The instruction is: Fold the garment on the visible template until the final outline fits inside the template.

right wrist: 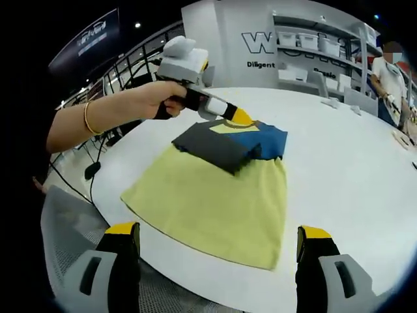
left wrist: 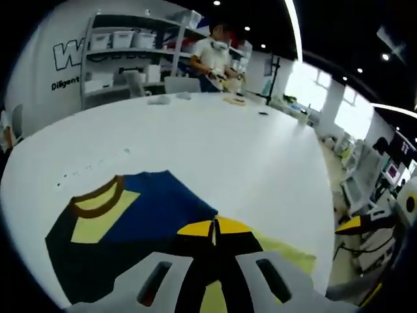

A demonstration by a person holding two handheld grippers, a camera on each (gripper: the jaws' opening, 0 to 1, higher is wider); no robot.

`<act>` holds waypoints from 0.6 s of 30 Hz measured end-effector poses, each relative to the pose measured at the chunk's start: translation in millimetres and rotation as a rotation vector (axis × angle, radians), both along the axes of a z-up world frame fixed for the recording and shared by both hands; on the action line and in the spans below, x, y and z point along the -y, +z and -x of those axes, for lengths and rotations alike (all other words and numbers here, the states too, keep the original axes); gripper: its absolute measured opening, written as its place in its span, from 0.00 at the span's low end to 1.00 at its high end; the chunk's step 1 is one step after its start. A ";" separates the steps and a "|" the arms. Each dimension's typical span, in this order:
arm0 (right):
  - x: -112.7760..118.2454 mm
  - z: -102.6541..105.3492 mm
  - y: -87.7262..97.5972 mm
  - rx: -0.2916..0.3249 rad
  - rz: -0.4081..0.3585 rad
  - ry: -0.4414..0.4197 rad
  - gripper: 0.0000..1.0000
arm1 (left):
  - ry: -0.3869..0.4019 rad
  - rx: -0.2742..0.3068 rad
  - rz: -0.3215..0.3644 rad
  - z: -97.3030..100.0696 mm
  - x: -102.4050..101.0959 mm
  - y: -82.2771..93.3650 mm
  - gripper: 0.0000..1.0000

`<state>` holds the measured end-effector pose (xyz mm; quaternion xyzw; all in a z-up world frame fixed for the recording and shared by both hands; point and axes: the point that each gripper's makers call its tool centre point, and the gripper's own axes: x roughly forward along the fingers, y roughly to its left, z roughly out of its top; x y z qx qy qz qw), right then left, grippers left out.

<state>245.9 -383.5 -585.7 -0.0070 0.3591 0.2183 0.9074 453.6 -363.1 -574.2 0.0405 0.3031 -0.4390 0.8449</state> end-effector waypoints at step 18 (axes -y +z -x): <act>-3.5 -16.5 3.3 0.015 -0.027 -0.001 0.99 | 0.164 0.131 -0.114 -28.7 -73.1 0.9 0.94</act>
